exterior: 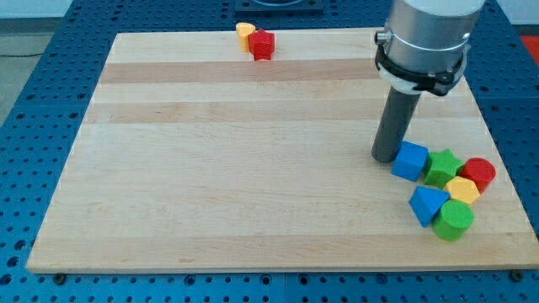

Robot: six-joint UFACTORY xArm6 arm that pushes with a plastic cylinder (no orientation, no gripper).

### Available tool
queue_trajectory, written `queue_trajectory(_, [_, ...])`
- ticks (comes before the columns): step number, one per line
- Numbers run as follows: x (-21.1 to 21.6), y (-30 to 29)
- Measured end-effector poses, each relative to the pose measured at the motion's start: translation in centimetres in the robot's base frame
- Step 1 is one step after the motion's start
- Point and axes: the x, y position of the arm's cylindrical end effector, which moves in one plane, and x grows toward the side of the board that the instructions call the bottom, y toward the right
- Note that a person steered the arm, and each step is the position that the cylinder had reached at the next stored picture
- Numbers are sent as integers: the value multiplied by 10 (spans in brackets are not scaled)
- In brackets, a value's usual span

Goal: Separate the red star from the yellow heart

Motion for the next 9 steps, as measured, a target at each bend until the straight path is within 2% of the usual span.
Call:
queue_trajectory(2, [-12, 0])
queue_trajectory(3, [-59, -16])
queue_trajectory(5, [-216, -46])
queue_trajectory(6, [-278, -80])
queue_trajectory(8, [-280, -167])
queue_trajectory(9, [-262, -199])
